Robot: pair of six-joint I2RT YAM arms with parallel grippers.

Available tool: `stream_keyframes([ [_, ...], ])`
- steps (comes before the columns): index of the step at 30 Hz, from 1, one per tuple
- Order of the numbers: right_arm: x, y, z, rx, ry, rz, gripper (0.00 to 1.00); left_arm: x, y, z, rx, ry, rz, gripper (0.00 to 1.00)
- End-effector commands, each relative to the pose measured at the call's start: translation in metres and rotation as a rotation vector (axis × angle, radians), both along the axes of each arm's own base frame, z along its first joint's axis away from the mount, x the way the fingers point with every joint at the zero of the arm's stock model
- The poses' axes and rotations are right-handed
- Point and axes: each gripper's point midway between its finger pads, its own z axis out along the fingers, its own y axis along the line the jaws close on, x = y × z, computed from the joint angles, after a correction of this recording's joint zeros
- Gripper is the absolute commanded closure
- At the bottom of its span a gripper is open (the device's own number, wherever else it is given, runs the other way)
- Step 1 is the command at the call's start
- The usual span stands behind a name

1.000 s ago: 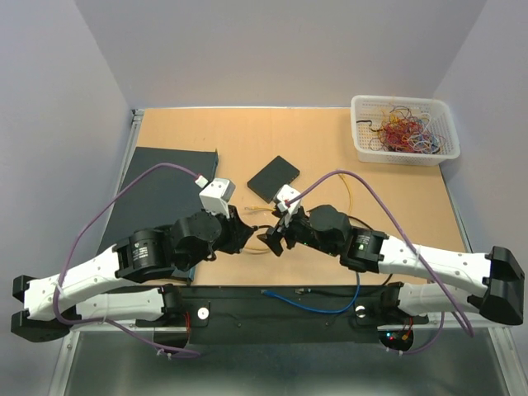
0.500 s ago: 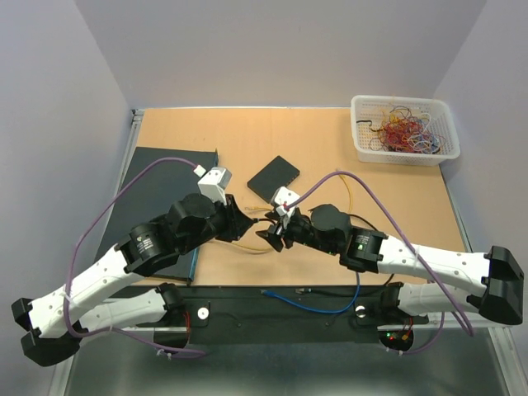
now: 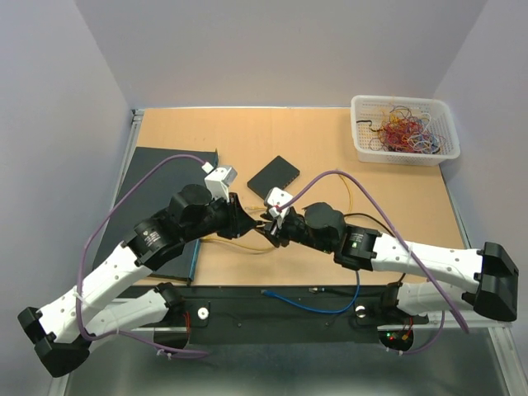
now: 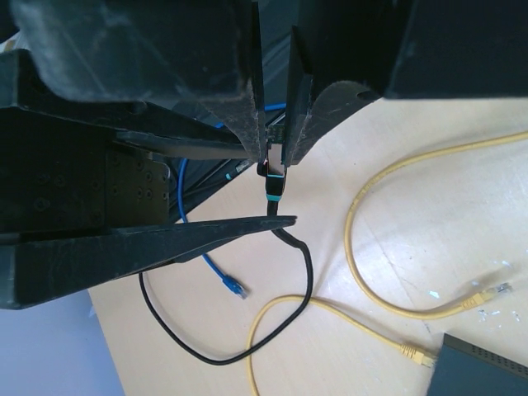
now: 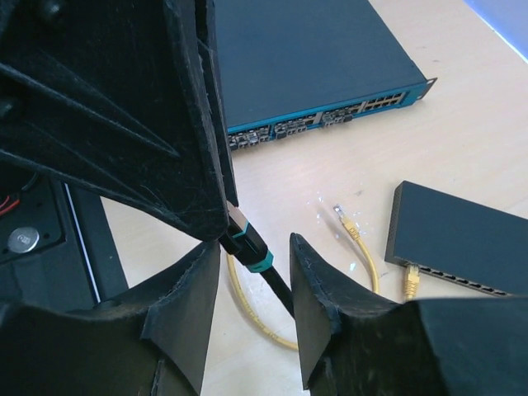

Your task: Insert the plug into the switch port

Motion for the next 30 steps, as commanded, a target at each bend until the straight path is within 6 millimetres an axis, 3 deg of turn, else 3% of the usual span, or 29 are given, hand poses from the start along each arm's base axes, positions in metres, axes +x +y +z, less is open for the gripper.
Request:
stream_keyframes([
  [1, 0.007, 0.009, 0.034, 0.073, -0.069, -0.006, 0.55, -0.004, -0.008, 0.009, -0.045, -0.033, -0.078, 1.0],
  [9, 0.009, 0.007, 0.036, 0.079, -0.074, -0.021, 0.59, 0.0, -0.002, 0.002, -0.019, -0.033, -0.06, 1.0],
  [15, 0.005, 0.003, 0.039, 0.099, -0.085, -0.011, 0.51, 0.002, -0.002, -0.003, -0.011, -0.028, -0.064, 1.0],
  [24, 0.004, 0.005, 0.036, 0.095, -0.089, 0.003, 0.6, 0.002, -0.003, -0.002, -0.018, -0.03, -0.071, 1.0],
  [30, 0.005, 0.005, 0.033, 0.09, -0.085, -0.002, 0.6, 0.002, -0.003, 0.001, -0.024, -0.034, -0.076, 1.0],
])
